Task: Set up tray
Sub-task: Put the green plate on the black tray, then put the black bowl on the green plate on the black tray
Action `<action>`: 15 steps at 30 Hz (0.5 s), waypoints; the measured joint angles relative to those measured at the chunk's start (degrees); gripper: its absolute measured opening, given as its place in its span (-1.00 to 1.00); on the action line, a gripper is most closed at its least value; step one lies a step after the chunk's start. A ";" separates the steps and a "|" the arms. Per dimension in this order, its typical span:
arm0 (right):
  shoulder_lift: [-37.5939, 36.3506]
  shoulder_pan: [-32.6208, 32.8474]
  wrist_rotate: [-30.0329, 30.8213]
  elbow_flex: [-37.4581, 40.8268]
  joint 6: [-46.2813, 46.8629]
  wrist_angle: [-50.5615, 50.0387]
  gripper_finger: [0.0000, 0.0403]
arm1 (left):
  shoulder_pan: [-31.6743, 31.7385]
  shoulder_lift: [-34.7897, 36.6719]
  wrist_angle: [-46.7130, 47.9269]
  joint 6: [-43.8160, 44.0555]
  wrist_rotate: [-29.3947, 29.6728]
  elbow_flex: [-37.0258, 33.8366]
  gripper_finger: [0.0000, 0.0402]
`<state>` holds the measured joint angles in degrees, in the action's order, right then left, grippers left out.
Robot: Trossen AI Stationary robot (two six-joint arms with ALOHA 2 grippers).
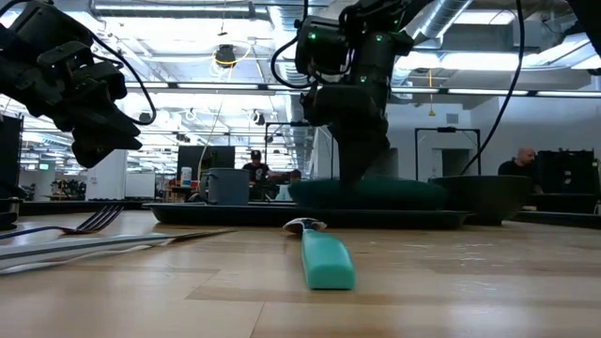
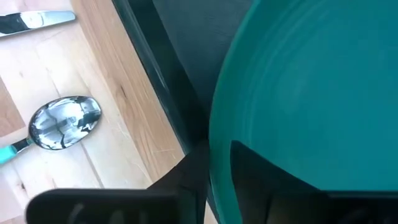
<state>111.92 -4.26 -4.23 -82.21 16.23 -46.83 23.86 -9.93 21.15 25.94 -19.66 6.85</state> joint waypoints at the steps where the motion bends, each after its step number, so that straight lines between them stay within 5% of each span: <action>1: 0.00 0.01 0.02 0.00 0.00 -0.02 -0.68 | 0.00 0.00 0.00 0.01 0.00 0.00 -0.50; 15: -2.84 -2.85 -6.21 -1.18 10.07 0.90 -0.64 | 0.02 -0.01 0.00 0.18 0.55 0.00 -0.50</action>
<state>109.08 -7.11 -10.44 -83.39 26.30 -45.93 23.88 -9.93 21.15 26.12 -19.11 6.85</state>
